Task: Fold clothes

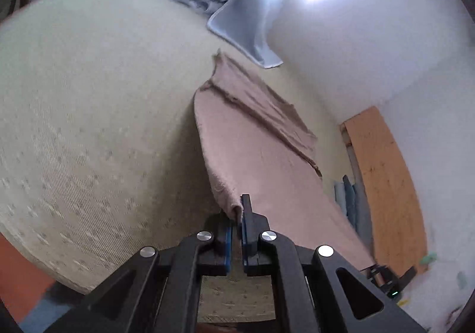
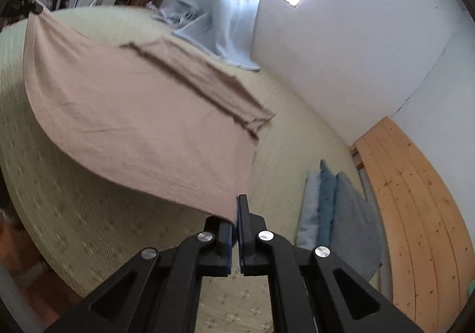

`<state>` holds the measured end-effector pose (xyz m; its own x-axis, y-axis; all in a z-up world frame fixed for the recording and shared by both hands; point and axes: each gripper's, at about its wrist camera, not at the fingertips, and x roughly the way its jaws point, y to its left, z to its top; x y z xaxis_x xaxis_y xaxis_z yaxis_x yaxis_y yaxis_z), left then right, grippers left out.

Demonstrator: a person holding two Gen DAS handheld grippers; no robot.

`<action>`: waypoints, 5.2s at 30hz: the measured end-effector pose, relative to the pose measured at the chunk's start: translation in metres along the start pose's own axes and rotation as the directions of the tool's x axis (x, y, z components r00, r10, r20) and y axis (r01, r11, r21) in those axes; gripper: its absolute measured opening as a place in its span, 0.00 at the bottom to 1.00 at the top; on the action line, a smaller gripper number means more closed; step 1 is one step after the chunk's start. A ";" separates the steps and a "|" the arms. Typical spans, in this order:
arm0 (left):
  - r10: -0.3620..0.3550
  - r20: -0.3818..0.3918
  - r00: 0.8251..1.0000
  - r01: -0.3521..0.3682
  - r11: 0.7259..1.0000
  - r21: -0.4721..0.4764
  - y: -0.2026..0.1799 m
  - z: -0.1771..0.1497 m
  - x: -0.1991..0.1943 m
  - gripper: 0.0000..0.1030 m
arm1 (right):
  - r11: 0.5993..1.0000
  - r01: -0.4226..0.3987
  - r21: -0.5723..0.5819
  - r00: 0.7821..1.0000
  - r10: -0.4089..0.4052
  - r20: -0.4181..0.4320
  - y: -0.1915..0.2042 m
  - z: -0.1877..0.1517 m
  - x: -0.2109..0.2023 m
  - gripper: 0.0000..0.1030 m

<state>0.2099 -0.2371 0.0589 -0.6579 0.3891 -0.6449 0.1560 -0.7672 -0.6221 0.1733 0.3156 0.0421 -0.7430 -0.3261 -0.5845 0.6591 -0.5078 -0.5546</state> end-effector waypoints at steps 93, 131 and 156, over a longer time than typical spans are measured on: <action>0.459 -0.068 0.886 -0.458 0.888 0.035 -0.004 0.271 0.350 0.04 | 0.942 -0.253 0.220 0.862 0.323 -0.391 -0.140 0.148 0.421 0.12; 0.316 0.069 0.946 -0.322 0.938 0.126 0.020 0.169 0.226 0.61 | 0.987 -0.025 0.161 0.976 0.059 -0.212 -0.165 0.180 0.332 0.68; 0.179 0.046 0.983 -0.179 0.984 -0.011 0.065 0.056 0.146 0.69 | 0.789 -0.223 0.572 0.973 0.145 0.180 -0.095 0.150 0.075 0.86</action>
<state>0.0822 -0.2585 -0.0507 -0.6526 0.2212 -0.7247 0.2792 -0.8189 -0.5014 0.0378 0.2194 0.1397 -0.6482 -0.5341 -0.5428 0.6196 -0.7842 0.0318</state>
